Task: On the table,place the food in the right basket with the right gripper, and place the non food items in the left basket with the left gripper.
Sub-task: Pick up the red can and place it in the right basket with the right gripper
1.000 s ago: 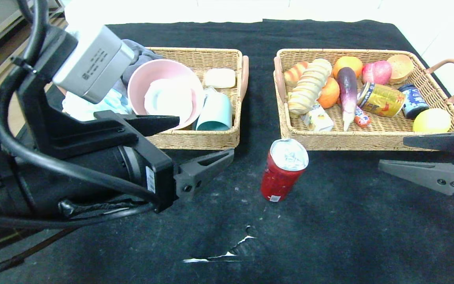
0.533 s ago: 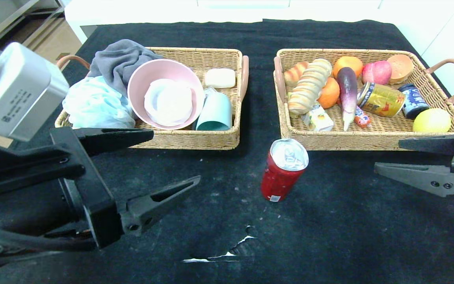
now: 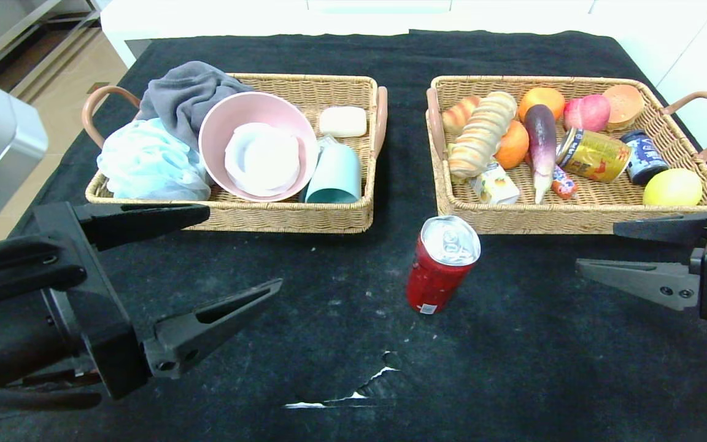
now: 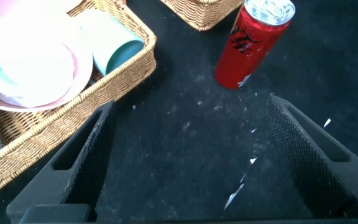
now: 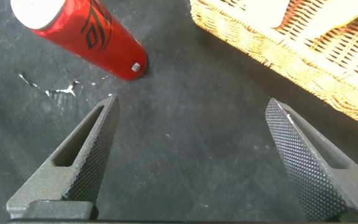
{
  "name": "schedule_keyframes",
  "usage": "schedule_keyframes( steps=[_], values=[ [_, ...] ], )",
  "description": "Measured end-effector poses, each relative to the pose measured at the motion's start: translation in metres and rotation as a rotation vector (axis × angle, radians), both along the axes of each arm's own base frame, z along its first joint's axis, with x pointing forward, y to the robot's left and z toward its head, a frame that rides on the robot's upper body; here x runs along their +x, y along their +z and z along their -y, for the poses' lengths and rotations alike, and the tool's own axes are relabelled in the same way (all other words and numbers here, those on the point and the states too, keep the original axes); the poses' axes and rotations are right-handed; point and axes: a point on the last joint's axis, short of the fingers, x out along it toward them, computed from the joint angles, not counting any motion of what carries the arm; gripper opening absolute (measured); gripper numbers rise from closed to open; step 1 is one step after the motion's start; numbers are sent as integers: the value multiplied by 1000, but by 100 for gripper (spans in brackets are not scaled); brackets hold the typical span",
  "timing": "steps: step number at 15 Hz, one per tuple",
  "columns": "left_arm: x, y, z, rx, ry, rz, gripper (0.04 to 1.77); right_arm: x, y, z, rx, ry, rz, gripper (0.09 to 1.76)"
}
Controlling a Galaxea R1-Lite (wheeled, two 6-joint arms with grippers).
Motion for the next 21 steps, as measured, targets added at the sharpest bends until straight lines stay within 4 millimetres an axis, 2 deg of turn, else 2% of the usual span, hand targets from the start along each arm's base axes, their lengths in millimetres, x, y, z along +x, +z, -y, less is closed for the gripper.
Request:
schedule_keyframes(
  steps=[7,10,14,21],
  values=[
    [0,0,-2,2,6,6,172,1,-6,-5,-33,-15,86,171],
    [0,0,-2,5,5,4,172,-2,-16,-19,-65,-37,104,171],
    [0,-1,-1,7,5,3,172,-4,-26,-39,-44,42,170,171],
    [-1,-1,-2,5,5,4,172,-5,-53,-79,-65,131,167,171]
  ],
)
